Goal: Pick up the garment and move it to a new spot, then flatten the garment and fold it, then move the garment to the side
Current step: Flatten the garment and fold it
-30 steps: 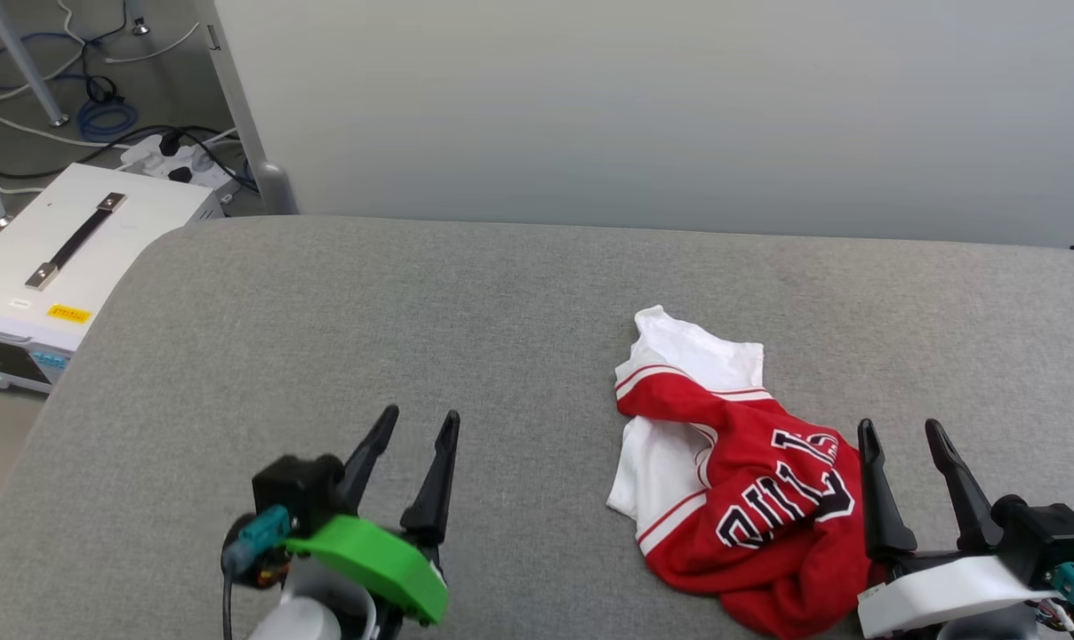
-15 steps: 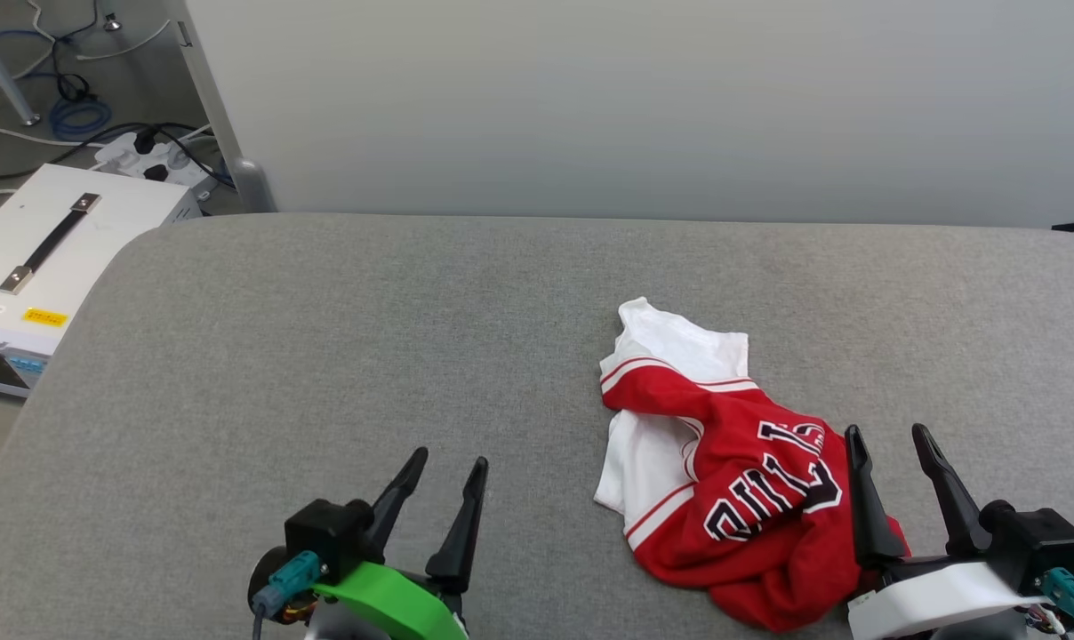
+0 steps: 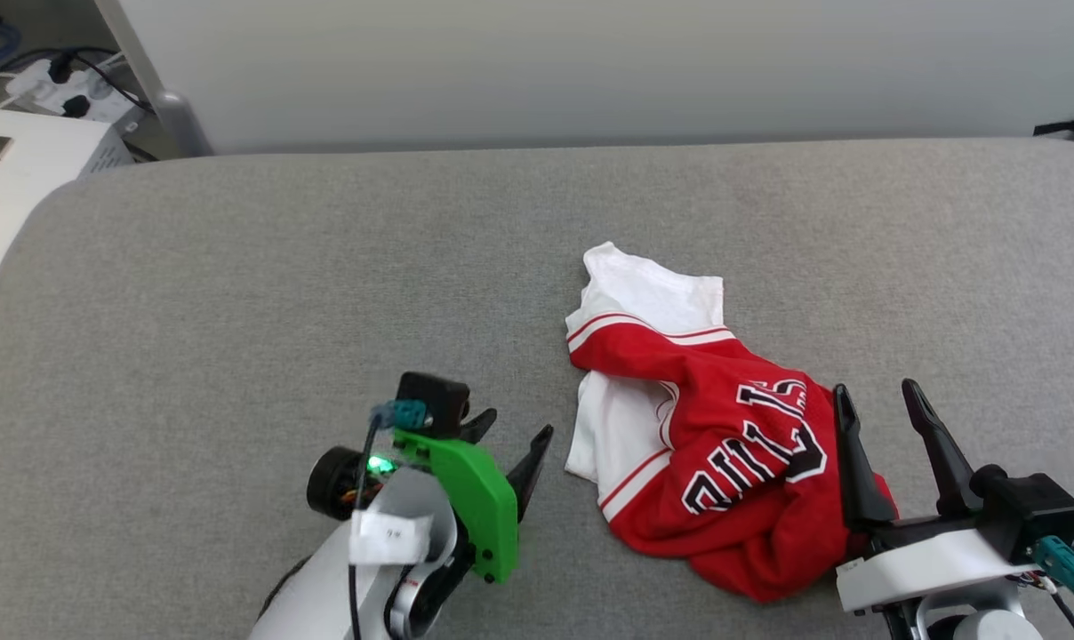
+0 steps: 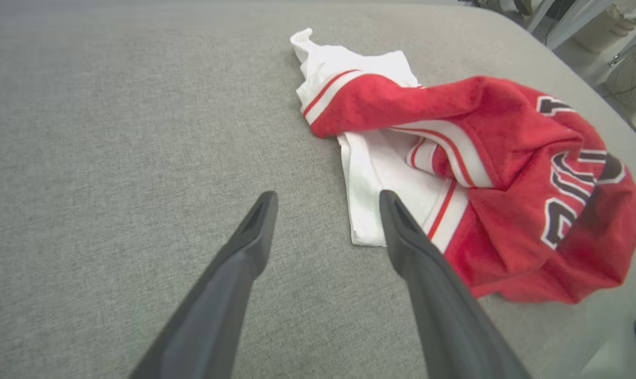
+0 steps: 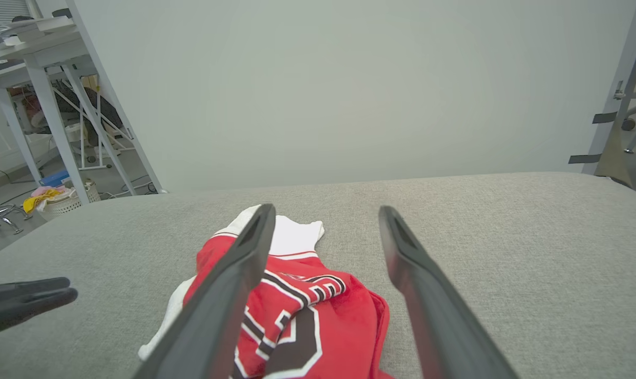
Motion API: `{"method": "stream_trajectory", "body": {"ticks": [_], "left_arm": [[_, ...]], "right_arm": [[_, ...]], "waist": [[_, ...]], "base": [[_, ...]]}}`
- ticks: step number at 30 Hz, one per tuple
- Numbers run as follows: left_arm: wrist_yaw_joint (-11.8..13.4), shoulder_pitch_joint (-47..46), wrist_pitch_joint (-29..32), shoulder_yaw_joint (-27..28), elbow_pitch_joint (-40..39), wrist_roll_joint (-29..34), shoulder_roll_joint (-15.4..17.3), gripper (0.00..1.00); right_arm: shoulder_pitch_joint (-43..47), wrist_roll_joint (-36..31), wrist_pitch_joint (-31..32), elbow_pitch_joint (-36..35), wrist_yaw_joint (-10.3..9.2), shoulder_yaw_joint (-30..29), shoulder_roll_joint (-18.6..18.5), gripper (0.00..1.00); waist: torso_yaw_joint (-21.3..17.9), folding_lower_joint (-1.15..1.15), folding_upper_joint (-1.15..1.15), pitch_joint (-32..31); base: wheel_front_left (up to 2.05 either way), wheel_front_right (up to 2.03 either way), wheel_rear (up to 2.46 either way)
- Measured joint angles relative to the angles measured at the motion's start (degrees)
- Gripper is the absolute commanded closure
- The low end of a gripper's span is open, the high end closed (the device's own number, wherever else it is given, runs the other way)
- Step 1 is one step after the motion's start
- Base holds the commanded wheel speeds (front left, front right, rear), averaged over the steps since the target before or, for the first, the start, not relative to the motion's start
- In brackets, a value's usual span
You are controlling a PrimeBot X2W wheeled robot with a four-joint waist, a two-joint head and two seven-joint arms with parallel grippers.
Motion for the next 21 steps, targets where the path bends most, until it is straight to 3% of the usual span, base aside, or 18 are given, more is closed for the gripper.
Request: {"method": "stream_trajectory", "body": {"ticks": [6,19,20,21], "left_arm": [[1.0,-7.9,11.4,-2.5,6.1,-0.1,-1.9,0.0],[2.1,-15.0,9.6,-3.4,19.9,0.6,-4.6,0.03],[1.9,-15.3,9.2,-3.3,20.5,0.6,-4.7,0.75],[1.6,-15.4,8.5,-3.2,21.3,0.5,-4.8,1.0]], "right_arm": [[-2.0,-0.3,0.0,0.0,0.0,1.5,0.0,0.0],[-3.2,0.1,0.0,0.3,0.0,2.7,0.0,0.0],[-3.2,0.1,0.0,0.3,0.0,2.6,0.0,0.0],[-3.2,0.1,0.0,0.4,0.0,2.4,0.0,0.0]], "waist": [[-3.4,0.0,0.0,3.7],[-8.1,0.0,0.0,7.8],[-8.2,0.0,0.0,7.8],[-8.1,0.0,0.0,7.7]], "base": [[0.0,0.0,0.0],[0.0,0.0,0.0],[0.0,0.0,0.0],[0.0,0.0,0.0]]}}
